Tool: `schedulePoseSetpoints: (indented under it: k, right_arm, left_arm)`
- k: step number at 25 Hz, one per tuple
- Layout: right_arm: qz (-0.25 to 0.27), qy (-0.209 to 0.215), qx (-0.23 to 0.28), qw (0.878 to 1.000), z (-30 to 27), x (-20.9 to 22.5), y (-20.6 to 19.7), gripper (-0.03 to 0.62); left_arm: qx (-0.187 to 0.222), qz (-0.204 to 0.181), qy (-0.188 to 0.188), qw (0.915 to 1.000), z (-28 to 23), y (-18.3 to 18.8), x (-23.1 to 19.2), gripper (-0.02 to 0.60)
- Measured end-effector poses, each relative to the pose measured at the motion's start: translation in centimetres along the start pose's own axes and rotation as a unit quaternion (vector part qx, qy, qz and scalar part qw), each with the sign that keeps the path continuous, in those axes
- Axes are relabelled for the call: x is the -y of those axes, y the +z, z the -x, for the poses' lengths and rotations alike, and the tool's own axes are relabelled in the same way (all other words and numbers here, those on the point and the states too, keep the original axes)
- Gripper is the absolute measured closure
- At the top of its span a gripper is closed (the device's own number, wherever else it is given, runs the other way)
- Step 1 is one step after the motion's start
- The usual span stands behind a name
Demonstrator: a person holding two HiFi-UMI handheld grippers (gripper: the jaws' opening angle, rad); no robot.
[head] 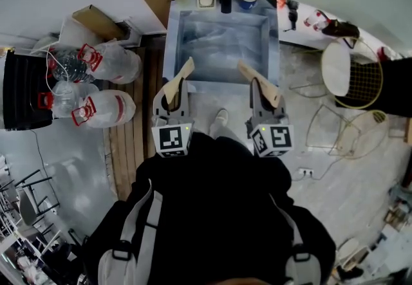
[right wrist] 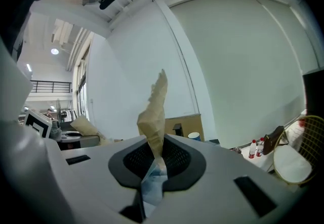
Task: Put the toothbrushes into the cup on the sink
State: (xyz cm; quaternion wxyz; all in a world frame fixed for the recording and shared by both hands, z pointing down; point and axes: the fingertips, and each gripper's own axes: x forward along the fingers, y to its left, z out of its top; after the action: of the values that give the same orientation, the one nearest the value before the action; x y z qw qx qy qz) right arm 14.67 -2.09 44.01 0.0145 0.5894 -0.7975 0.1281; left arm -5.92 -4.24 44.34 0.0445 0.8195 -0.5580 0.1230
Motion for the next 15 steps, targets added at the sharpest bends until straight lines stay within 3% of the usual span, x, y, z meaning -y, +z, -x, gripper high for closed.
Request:
schedulePoseSetpoints:
  k: [8,15]
  right_arm:
    - [-0.005,0.004,-0.014,1.000,-4.4,1.3,0.4,0.563]
    - [0.003,-0.014,-0.014,1.000,-8.2,1.4,1.1,0.563]
  left_arm:
    - [-0.009,0.000,0.002,1.0000,-4.4,1.2,-1.8,0.549]
    - [-0.013,-0.028,-0.014,0.9994,-8.0,1.4,-4.8,0.549]
